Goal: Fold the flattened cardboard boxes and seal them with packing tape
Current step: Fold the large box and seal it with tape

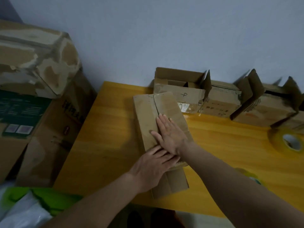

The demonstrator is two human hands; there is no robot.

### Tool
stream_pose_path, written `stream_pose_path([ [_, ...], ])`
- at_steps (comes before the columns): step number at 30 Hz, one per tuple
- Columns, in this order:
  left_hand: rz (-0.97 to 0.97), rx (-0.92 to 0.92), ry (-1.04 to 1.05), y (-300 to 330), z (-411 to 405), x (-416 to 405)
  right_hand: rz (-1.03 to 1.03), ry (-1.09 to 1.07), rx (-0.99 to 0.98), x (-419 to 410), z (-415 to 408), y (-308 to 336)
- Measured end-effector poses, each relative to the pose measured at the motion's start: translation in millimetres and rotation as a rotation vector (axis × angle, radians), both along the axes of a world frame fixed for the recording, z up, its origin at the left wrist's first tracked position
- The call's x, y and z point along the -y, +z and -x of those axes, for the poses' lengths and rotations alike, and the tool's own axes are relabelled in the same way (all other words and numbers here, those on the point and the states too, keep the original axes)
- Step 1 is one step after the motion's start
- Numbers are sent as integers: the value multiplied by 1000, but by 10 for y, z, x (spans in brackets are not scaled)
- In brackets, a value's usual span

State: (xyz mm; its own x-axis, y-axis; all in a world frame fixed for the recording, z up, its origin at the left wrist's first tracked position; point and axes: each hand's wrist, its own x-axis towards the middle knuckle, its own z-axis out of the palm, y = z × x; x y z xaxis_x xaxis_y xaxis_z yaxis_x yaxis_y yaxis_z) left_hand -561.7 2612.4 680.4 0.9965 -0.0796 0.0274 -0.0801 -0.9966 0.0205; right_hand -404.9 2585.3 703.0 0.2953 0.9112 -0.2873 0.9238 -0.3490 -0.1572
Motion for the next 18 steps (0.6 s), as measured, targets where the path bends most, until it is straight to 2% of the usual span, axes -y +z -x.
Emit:
stream_pose_path([
  [4, 20, -8, 30, -51, 24, -21, 16, 17, 129, -332, -133, -40],
  [10, 85, 7, 64, -94, 102, -17, 3, 44, 189, -802, -429, -32],
  [18, 29, -37, 4, -68, 409, -70, -215, -44, 67, -1048, -541, 77],
])
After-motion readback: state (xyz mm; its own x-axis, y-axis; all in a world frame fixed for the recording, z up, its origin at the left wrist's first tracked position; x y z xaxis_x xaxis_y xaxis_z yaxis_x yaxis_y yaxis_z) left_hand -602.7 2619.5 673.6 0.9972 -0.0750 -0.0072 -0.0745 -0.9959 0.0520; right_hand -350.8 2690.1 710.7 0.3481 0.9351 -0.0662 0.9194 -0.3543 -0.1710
